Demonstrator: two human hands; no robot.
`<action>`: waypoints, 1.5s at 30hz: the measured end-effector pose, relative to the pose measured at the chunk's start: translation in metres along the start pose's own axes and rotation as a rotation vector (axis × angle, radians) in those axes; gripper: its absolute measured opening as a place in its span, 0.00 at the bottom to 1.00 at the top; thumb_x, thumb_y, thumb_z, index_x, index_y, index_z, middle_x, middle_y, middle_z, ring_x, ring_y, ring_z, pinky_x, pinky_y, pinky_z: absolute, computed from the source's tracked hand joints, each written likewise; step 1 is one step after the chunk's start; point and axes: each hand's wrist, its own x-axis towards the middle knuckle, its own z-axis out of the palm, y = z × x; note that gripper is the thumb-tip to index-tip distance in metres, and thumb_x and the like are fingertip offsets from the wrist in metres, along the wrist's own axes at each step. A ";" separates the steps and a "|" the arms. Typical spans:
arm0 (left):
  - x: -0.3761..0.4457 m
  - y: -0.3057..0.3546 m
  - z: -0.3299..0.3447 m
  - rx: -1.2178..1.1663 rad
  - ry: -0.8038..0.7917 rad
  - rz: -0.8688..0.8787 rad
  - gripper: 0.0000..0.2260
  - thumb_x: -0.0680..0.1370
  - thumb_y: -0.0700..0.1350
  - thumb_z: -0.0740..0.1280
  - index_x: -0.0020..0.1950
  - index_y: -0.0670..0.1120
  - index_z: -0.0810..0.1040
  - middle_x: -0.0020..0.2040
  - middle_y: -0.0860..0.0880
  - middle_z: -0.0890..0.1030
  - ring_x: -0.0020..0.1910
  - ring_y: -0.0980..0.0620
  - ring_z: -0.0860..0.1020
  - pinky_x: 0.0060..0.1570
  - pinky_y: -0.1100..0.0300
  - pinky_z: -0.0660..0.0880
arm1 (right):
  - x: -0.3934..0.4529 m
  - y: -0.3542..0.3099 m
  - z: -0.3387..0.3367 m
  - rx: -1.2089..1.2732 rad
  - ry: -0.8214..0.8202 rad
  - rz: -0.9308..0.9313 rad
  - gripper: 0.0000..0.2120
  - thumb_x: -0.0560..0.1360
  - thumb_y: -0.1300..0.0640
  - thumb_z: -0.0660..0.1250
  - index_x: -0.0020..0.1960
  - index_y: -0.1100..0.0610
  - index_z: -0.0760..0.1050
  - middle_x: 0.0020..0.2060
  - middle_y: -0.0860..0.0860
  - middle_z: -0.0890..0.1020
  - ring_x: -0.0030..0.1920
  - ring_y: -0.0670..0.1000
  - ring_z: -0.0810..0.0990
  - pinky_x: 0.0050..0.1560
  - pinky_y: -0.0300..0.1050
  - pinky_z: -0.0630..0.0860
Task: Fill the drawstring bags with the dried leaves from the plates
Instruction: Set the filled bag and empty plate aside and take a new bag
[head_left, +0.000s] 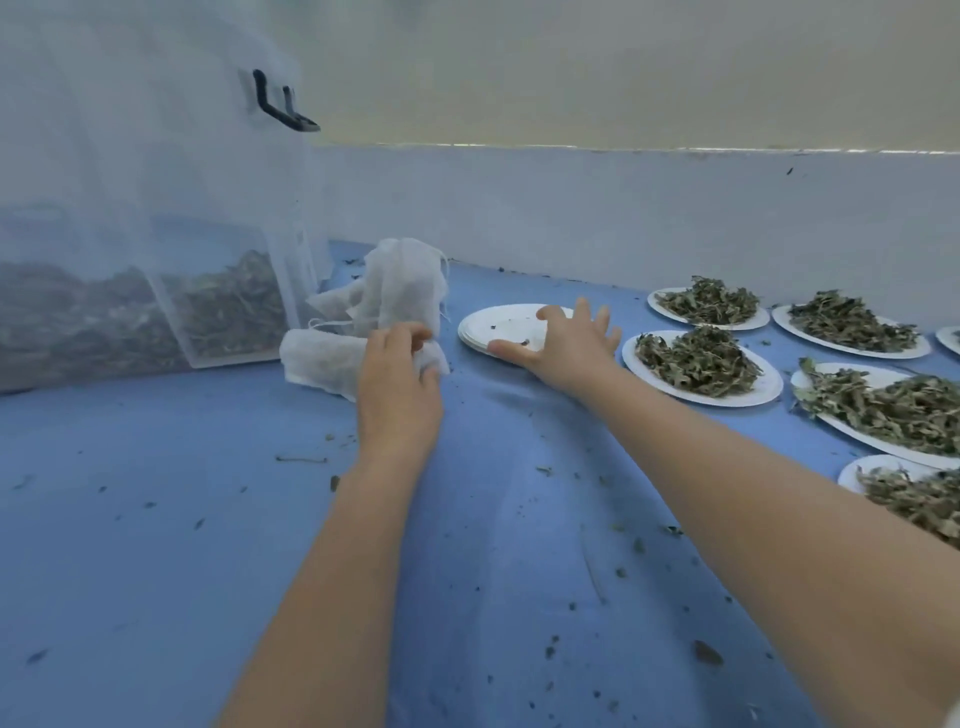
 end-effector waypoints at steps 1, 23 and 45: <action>-0.001 0.000 0.001 0.003 -0.012 0.016 0.14 0.76 0.34 0.63 0.61 0.44 0.73 0.57 0.50 0.72 0.55 0.53 0.72 0.49 0.74 0.61 | -0.005 0.000 -0.002 0.008 0.027 -0.020 0.42 0.66 0.25 0.58 0.71 0.51 0.63 0.73 0.57 0.55 0.73 0.64 0.49 0.71 0.62 0.49; -0.132 0.181 0.023 -0.111 -0.649 0.113 0.16 0.75 0.35 0.58 0.62 0.44 0.71 0.56 0.47 0.77 0.48 0.51 0.73 0.43 0.60 0.67 | -0.208 0.074 -0.134 -0.079 0.025 0.079 0.21 0.79 0.51 0.60 0.69 0.56 0.63 0.68 0.60 0.61 0.66 0.61 0.61 0.65 0.53 0.60; -0.169 0.244 0.106 0.347 -0.909 -0.075 0.21 0.78 0.47 0.57 0.68 0.39 0.59 0.63 0.38 0.69 0.63 0.39 0.66 0.55 0.52 0.67 | -0.237 0.219 -0.166 -0.187 -0.304 0.429 0.51 0.65 0.21 0.50 0.76 0.53 0.48 0.73 0.59 0.63 0.73 0.64 0.57 0.69 0.63 0.52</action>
